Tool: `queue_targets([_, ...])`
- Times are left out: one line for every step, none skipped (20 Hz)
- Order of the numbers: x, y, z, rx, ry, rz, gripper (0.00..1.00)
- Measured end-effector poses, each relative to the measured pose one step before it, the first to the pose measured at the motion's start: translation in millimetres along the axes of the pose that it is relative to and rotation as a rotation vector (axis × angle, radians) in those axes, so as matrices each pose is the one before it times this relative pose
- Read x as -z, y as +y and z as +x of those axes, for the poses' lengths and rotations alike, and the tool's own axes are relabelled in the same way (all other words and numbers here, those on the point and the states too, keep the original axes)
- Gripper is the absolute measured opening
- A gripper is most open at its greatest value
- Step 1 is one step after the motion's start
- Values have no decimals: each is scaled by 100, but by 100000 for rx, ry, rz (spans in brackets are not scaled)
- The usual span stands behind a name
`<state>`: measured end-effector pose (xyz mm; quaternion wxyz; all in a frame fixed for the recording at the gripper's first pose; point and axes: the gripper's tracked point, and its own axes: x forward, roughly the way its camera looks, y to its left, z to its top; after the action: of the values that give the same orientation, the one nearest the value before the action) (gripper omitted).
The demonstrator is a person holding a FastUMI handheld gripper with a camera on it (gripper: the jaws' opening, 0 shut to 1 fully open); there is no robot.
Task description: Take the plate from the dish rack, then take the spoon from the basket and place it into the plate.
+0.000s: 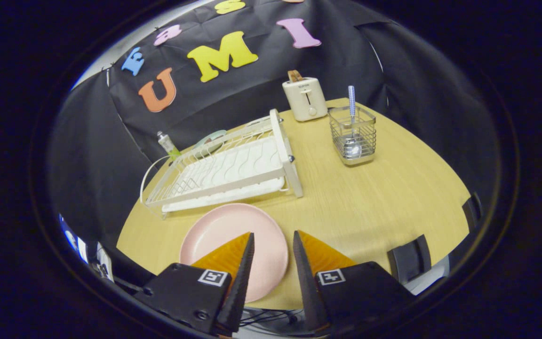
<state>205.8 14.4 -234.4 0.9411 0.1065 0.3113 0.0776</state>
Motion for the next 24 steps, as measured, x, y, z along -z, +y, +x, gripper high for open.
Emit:
queue_targets([-1267,-1089,-203,4807,-7250,-2672,64])
queue_targets([-521,-767,-86,3663,-4309,-3895,72])
queue_targets([-440,-575,-58,2541,-3561,-3244,80])
queue_targets([-426,-311,-5,891,-2943,-2193,83])
queue_targets([-236,-362,-28,858,-1786,-1698,86])
queue_targets([-469,-718,18,1393,-3132,-1448,89])
queue_targets([-541,-915,8,3410,-3186,-13,90])
queue_targets([-747,-1015,185,2615,-4535,-195,91])
queue_targets([-741,-510,-35,1077,-3329,-174,93])
queue_targets([-359,-757,105,1739,-2006,126,94])
queue_targets([-499,-681,64,556,-1548,571,98])
queue_targets([-434,-784,383,1521,-440,642,100])
queue_targets([-368,-787,434,417,-187,-384,100])
queue_targets([-619,-762,479,1076,-342,-157,100])
queue_targets([-702,-822,664,1744,-963,188,100])
queue_targets([-613,-523,618,853,-38,-23,100])
queue_targets([-585,-40,600,-1236,-282,332,100])
queue_targets([-537,-10,732,-1122,-172,34,100])
queue_targets([-527,-146,740,-1077,-621,-1026,100])
queue_targets([-472,-412,939,510,-382,-1974,100])
queue_targets([-448,-381,1203,778,-530,-2236,100])
queue_targets([-191,-235,1083,372,695,-1836,100])
queue_targets([-262,8,1092,-354,822,-292,100])
queue_targets([-120,-104,1078,-565,2018,85,100])
